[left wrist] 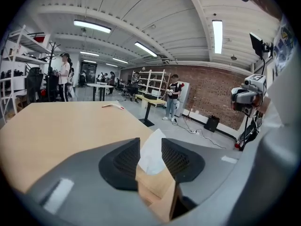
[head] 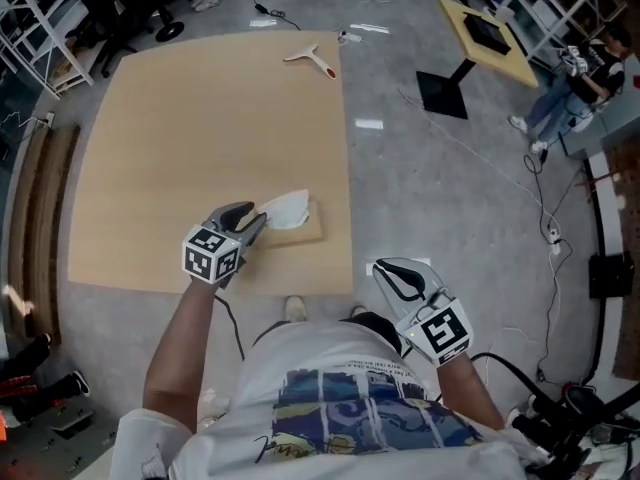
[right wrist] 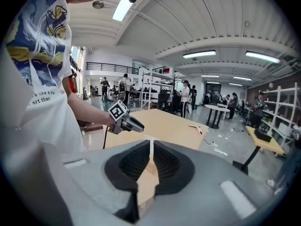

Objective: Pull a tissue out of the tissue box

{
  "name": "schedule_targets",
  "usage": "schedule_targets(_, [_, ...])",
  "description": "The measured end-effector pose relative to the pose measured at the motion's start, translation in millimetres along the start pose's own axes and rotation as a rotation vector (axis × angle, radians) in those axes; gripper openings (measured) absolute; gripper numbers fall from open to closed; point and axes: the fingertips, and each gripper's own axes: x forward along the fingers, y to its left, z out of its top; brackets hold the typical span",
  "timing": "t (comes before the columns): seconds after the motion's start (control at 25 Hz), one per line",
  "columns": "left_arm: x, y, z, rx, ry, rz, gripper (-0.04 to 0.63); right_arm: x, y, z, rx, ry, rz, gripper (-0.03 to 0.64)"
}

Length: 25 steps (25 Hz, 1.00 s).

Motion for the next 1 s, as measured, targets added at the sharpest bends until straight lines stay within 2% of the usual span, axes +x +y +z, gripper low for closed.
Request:
schedule_targets(0.36, [49, 10, -21, -0.002, 0.099, -0.106, 0.158, -13, -8, -8, 0.047, 0.046, -0.090, 0.014])
schedule_targets(0.68, [62, 5, -30, 0.005, 0.153, -0.155, 0.151, -13, -7, -11, 0.058, 0.058, -0.109, 0.014])
schedule_targets(0.76, [62, 4, -33, 0.012, 0.167, -0.151, 0.120, -14, -5, -11, 0.062, 0.061, -0.106, 0.014])
schedule_targets(0.88, [61, 3, -34, 0.027, 0.173, -0.142, 0.027, -11, -4, -12, 0.048, 0.054, -0.099, 0.014])
schedule_targets(1.0, [61, 1, -34, 0.056, 0.179, -0.137, 0.008, -7, -4, -13, 0.038, 0.049, -0.090, 0.014])
